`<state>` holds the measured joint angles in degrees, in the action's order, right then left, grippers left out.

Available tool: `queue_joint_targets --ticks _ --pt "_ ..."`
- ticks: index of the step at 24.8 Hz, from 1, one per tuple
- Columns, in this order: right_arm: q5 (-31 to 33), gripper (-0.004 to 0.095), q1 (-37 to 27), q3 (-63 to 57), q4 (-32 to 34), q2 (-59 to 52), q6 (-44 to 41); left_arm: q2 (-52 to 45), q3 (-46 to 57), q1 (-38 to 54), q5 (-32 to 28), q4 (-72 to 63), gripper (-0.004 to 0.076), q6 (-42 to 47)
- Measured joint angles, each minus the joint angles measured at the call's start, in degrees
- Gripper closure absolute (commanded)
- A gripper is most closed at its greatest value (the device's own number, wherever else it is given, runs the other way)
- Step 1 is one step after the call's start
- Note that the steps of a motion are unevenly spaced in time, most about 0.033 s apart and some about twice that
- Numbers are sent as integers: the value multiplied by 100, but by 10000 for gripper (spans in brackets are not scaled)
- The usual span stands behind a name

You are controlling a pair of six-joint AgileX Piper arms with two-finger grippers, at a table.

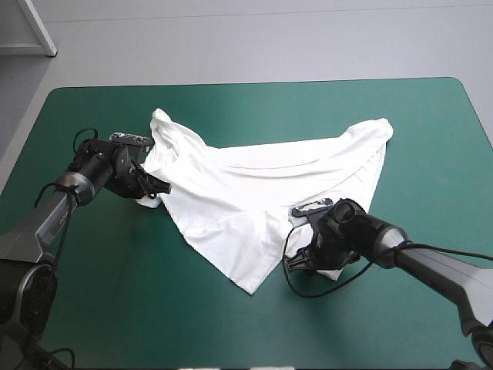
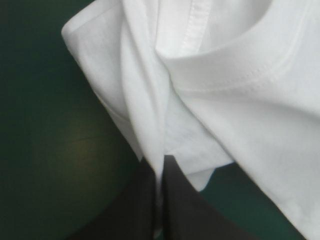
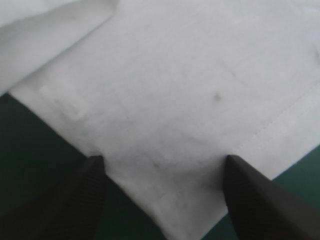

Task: Fold the cloth

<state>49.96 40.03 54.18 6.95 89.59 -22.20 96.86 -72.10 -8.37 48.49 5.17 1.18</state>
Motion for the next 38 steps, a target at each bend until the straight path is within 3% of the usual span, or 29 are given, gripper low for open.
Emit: queue_joint_targets --ticks 2,3,4,9,13,15,17,24,32,38 --pt "-321 805 36 -247 11 -123 -64 -13 5 0 66 12 734 -22" --pt "-426 901 36 -335 89 -168 -81 -46 5 0 72 23 734 -27" --pt "-457 920 36 -366 143 -191 -81 -71 5 0 72 24 734 -28" --pt "-410 922 66 -367 654 -369 -405 -490 -118 0 235 91 734 -33" --pt "689 922 87 283 1716 -869 -731 -969 -799 0 637 85 734 -118" --pt "1384 922 87 1121 2477 -1449 -778 -1237 -1452 0 985 85 734 -238" --pt "1668 922 82 2040 3141 -1912 -715 -1415 -2169 -5 1381 249 734 -277" --pt "1643 922 -198 3704 3322 -2689 -126 -1506 -3774 -75 2257 822 734 -284" --pt "1650 922 -309 4695 3527 -2954 388 -1773 -5042 -124 2331 1155 734 -278" --pt "1603 922 -316 4947 3625 -3041 613 -2032 -5274 -131 2331 1331 734 -278"
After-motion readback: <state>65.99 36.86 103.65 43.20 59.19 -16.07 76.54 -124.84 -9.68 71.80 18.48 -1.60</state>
